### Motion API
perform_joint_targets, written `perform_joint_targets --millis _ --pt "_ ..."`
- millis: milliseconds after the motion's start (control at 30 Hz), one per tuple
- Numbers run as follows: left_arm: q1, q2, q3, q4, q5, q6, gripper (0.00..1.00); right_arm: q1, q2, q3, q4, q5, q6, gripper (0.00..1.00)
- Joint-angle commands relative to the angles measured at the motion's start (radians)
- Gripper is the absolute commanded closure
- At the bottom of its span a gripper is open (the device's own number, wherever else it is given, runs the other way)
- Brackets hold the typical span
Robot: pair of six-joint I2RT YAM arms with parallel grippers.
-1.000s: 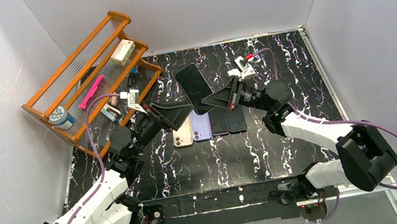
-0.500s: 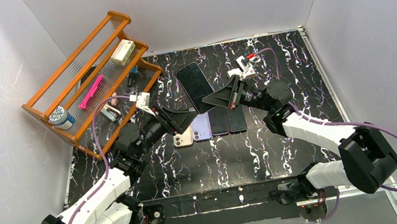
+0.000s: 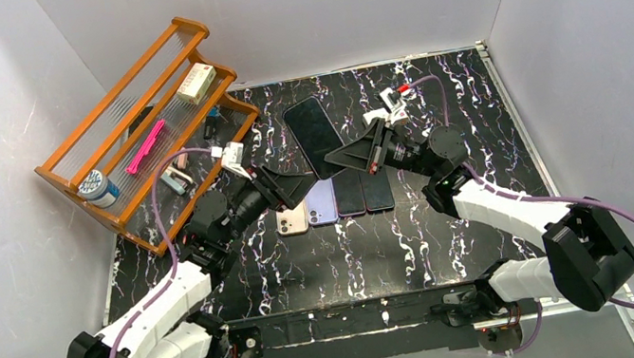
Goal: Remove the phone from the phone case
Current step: Remove the phone case from the phone.
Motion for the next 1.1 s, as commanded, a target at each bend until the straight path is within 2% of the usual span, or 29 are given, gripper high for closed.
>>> perform_joint_targets --millis 0,167,300,333,467,633,800,1067 --pt "-0.004 0.015 0.06 0.071 0.014 -0.026 0.33 0.006 -0.028 0.015 0.101 -0.022 -0.003 0.99" --pt "-0.004 0.046 0.076 0.113 0.018 -0.05 0.35 0.006 -0.016 0.008 0.12 -0.038 0.016 0.99" --pt "-0.004 0.072 0.083 0.128 0.002 -0.053 0.43 0.006 -0.01 0.002 0.138 -0.054 0.031 0.99" --pt "-0.004 0.077 0.086 0.13 -0.008 -0.051 0.48 0.006 -0.009 0.0 0.136 -0.059 0.032 0.99" --pt "-0.004 0.092 0.089 0.132 -0.056 -0.04 0.77 0.006 -0.007 -0.015 0.133 -0.075 0.037 0.99" --pt "-0.004 0.111 0.1 0.132 -0.104 -0.02 0.99 0.006 -0.023 -0.04 0.11 -0.089 0.037 0.99" --pt "-0.004 0.116 0.11 0.124 -0.185 0.015 1.0 0.007 -0.053 -0.068 0.036 -0.097 0.007 0.99" --pt "0.003 0.111 0.167 -0.012 -0.29 0.104 1.0 0.008 -0.08 -0.137 -0.048 -0.109 -0.016 0.99"
